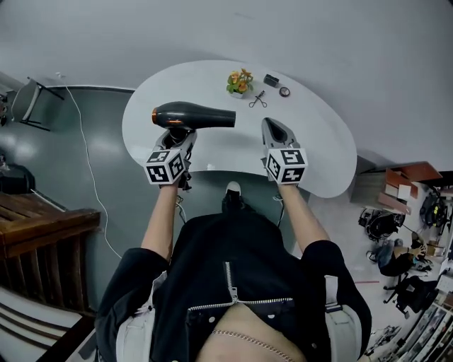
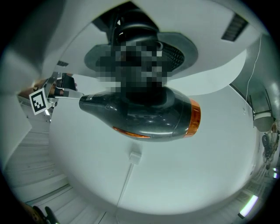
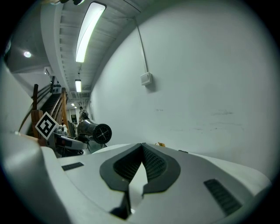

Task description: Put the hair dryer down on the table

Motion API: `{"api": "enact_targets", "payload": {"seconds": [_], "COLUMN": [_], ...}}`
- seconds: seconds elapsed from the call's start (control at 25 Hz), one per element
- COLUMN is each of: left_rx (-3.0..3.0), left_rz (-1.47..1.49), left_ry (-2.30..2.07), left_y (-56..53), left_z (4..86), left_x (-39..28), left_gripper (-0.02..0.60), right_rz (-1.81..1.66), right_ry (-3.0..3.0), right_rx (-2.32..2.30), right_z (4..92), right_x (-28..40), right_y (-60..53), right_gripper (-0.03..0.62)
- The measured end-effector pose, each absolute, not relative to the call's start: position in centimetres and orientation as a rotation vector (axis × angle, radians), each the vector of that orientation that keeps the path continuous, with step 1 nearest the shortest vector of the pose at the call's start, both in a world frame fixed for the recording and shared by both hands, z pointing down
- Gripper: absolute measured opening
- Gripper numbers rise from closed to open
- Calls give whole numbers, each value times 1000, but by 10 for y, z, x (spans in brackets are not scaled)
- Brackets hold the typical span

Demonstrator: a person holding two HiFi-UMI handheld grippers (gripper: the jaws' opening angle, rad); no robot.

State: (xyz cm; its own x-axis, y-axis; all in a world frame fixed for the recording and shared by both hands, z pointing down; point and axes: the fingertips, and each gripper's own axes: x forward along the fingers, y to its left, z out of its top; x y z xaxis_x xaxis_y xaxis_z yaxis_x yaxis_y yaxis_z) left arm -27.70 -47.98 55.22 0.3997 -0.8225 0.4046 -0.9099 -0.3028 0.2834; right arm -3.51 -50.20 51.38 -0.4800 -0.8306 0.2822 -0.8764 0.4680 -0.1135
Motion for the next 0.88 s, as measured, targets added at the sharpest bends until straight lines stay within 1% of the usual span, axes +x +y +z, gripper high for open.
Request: {"api": "enact_targets", "payload": {"seconds": [0.44, 0.88], "left_rx": [2108, 2100], "left_rz": [423, 480], "left_ry": [-1381, -1332], "left_y": [-480, -499], "left_z": [631, 657], "left_x": [-250, -223], "left_gripper": [268, 268], "right_rz": [439, 464], "right_ry": [-2465, -2459], "right_rx": [1495, 1501], "right_z": [544, 555], "right_x": [-7, 12], "right_y": [-523, -535], "right_gripper": [5, 5]}}
